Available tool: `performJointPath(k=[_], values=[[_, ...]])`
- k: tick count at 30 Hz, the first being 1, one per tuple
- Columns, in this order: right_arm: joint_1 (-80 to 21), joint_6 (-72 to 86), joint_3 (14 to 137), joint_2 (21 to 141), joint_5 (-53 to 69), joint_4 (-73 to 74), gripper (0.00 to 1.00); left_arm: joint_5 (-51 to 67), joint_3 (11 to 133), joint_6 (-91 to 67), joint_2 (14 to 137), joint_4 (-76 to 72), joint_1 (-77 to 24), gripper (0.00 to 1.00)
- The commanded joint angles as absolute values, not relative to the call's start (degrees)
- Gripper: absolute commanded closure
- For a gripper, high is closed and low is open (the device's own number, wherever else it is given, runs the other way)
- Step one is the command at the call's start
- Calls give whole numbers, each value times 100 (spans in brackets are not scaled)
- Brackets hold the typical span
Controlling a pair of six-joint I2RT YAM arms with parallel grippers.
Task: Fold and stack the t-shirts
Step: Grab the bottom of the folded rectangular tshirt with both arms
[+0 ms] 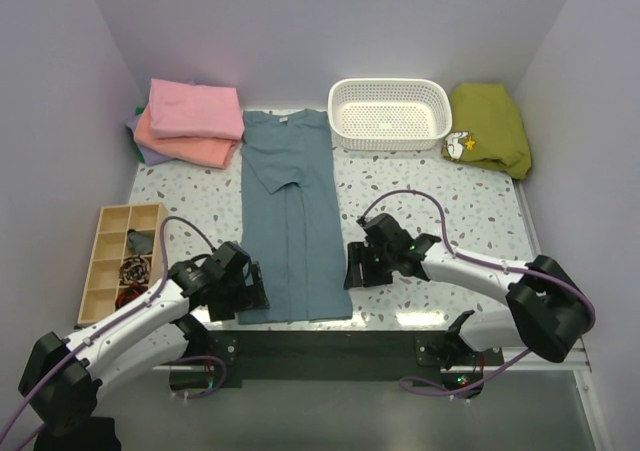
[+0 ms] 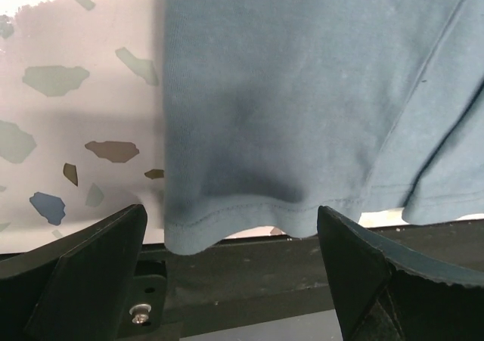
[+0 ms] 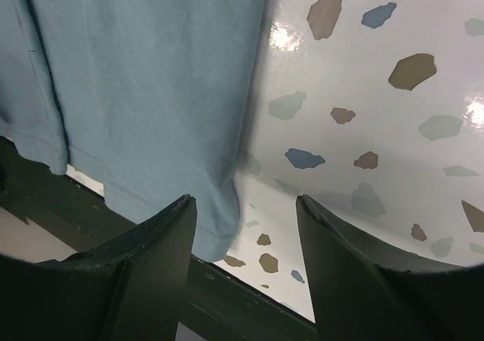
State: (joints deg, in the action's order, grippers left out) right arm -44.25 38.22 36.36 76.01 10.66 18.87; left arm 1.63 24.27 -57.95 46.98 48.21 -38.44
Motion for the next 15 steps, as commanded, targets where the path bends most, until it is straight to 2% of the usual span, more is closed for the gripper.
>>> performJointPath(k=[1,5,8,15], values=[[-4430,3902,3551,7550,1388,1609,41,18,2347,-5915,4965,4457,-3920,0],[-4430,4034,3411,7559,1599,1354,43,-130,2320,-6003,5071,4395,-3964,0],[-4465,4253,3305,7567,1793,1204,44,-167,2285,-6047,5054,4359,-3981,4],[-4974,4737,3226,7383,1732,1292,46,-185,2180,-6117,4931,4289,-3999,25]])
